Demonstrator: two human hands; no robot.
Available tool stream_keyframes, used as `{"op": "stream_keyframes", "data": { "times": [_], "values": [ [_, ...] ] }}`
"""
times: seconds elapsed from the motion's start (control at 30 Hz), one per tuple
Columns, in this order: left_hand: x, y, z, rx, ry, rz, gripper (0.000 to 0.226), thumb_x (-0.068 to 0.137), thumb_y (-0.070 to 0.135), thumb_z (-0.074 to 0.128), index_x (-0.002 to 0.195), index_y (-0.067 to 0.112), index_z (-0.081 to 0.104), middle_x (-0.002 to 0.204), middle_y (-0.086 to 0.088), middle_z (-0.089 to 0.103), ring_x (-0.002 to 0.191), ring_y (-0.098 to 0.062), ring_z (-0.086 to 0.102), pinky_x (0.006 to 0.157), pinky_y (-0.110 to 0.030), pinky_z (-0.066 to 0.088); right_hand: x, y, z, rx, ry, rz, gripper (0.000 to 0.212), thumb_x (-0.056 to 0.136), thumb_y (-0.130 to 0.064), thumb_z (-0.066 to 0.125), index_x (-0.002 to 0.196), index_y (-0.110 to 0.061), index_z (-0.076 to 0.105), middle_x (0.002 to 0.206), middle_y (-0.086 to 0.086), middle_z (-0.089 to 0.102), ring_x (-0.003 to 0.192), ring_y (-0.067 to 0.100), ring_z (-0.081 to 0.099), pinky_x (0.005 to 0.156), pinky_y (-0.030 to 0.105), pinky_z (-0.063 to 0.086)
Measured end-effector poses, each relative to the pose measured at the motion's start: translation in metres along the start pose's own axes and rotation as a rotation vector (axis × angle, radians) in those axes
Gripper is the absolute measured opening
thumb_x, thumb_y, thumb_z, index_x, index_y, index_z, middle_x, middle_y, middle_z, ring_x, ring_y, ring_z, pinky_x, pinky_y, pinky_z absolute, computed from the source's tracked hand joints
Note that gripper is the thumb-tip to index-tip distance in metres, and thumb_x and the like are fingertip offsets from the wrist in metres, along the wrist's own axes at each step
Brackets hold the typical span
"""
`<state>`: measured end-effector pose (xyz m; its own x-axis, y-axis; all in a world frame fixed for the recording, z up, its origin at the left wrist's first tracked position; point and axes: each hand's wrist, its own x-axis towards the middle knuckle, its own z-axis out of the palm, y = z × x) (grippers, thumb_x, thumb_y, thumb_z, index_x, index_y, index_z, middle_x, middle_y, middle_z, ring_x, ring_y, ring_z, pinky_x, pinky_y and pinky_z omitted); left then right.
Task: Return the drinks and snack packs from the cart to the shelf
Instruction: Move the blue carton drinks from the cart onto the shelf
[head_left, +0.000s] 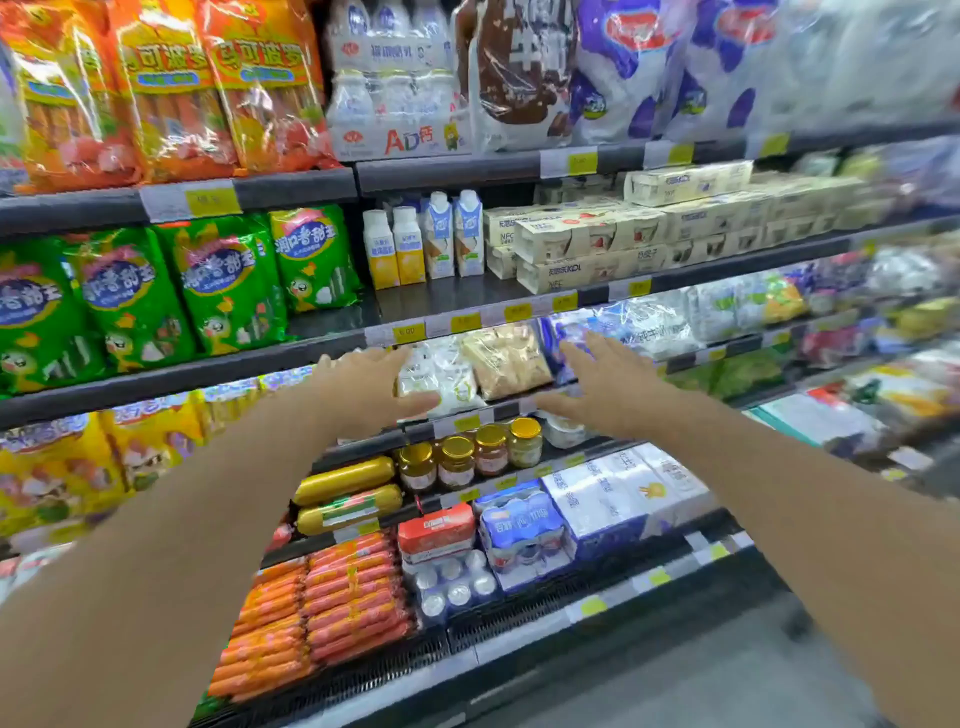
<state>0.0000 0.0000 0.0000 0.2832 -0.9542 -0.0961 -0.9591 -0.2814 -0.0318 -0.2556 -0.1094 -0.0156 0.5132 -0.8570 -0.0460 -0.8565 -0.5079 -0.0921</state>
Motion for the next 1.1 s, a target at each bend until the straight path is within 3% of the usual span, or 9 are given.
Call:
{"op": "stream_keyframes", "data": {
  "times": [0.17, 0.4, 0.5, 0.63, 0.77, 0.93, 1.1],
  "values": [
    [0.039, 0.093, 0.014, 0.04, -0.043, 0.215, 0.095, 0.082, 0.082, 0.027, 0.158, 0.026, 0.013, 0.164, -0.005, 0.019, 0.149, -0.028, 0.023, 0.119, -0.05, 0.022, -0.025, 0.099, 0.014, -0.024, -0.031, 0.179, 0.104, 0.079, -0.087, 0.031, 0.158, -0.022, 0.014, 0.166, 0.009, 0.011, 0.151, 0.033, 0.015, 0.116, 0.053, 0.026],
    [0.096, 0.265, 0.012, 0.051, -0.039, 0.444, 0.092, 0.084, 0.081, 0.029, 0.157, 0.025, 0.018, 0.162, -0.006, 0.024, 0.146, -0.029, 0.029, 0.117, -0.049, 0.027, -0.072, 0.263, 0.023, -0.036, -0.093, 0.42, 0.097, 0.086, -0.08, 0.031, 0.16, -0.023, 0.004, 0.168, 0.008, 0.0, 0.154, 0.033, 0.005, 0.118, 0.052, 0.023],
    [0.117, 0.347, 0.018, 0.067, -0.05, 0.553, 0.085, 0.085, 0.079, 0.032, 0.152, 0.025, 0.031, 0.159, -0.006, 0.03, 0.143, -0.03, 0.034, 0.113, -0.052, 0.03, -0.095, 0.333, 0.025, -0.005, -0.075, 0.515, 0.104, 0.079, -0.088, 0.028, 0.159, -0.025, 0.009, 0.167, 0.009, 0.006, 0.153, 0.033, 0.011, 0.117, 0.054, 0.027],
    [0.135, 0.444, 0.024, 0.055, -0.066, 0.663, 0.098, 0.079, 0.085, 0.028, 0.156, 0.025, 0.016, 0.162, -0.007, 0.023, 0.147, -0.029, 0.027, 0.117, -0.053, 0.024, -0.128, 0.405, 0.014, 0.02, -0.068, 0.632, 0.123, 0.059, -0.095, 0.013, 0.158, -0.021, 0.014, 0.165, 0.011, 0.011, 0.15, 0.033, 0.016, 0.116, 0.052, 0.027],
    [0.151, 0.527, 0.022, 0.066, -0.09, 0.76, 0.094, 0.084, 0.081, 0.028, 0.158, 0.025, 0.011, 0.164, -0.006, 0.018, 0.15, -0.028, 0.019, 0.119, -0.057, 0.018, -0.15, 0.475, 0.019, 0.061, -0.08, 0.747, 0.095, 0.087, -0.079, 0.03, 0.159, -0.023, 0.004, 0.168, 0.01, 0.001, 0.154, 0.032, 0.005, 0.121, 0.052, 0.016],
    [0.18, 0.62, 0.031, 0.117, -0.129, 0.869, 0.092, 0.086, 0.079, 0.028, 0.158, 0.024, 0.009, 0.165, -0.008, 0.013, 0.151, -0.028, 0.013, 0.119, -0.058, 0.013, -0.164, 0.546, 0.037, 0.087, -0.101, 0.869, 0.095, 0.088, -0.077, 0.032, 0.16, -0.02, 0.007, 0.167, 0.011, 0.002, 0.154, 0.033, 0.006, 0.122, 0.049, 0.014],
    [0.225, 0.709, 0.047, 0.145, -0.13, 1.034, 0.095, 0.085, 0.08, 0.03, 0.158, 0.022, 0.011, 0.164, -0.009, 0.019, 0.149, -0.03, 0.019, 0.119, -0.058, 0.016, -0.157, 0.616, 0.058, 0.147, -0.085, 0.975, 0.098, 0.086, -0.077, 0.037, 0.159, -0.018, 0.01, 0.166, 0.015, 0.005, 0.153, 0.035, 0.007, 0.123, 0.051, 0.015]
  ]
}}
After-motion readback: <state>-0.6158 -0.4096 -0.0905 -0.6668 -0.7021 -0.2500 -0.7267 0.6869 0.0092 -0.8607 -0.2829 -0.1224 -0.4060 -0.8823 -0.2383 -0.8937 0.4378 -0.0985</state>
